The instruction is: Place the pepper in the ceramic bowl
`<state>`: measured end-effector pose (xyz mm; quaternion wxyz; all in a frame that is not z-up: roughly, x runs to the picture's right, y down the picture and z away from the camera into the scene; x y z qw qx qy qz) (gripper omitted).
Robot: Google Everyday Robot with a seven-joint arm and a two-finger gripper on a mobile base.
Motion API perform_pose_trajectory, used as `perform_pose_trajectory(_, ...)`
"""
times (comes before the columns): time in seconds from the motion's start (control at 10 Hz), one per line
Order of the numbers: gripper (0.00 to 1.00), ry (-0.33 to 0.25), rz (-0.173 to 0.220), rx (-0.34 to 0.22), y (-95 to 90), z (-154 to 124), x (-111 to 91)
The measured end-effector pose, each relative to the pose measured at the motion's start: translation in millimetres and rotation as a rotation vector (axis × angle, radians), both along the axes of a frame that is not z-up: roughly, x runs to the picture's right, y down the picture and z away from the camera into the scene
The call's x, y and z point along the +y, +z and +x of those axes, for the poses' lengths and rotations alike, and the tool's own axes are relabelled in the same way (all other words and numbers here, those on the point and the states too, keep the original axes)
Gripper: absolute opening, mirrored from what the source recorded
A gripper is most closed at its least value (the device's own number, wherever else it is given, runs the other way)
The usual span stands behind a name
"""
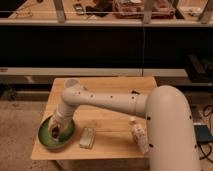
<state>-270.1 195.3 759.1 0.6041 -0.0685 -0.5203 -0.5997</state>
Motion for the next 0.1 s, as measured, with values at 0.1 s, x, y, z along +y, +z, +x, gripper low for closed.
perform_pose_trajectory(0.1,0.80,0.000,-0.001,0.002,0.7,1.6,0.4)
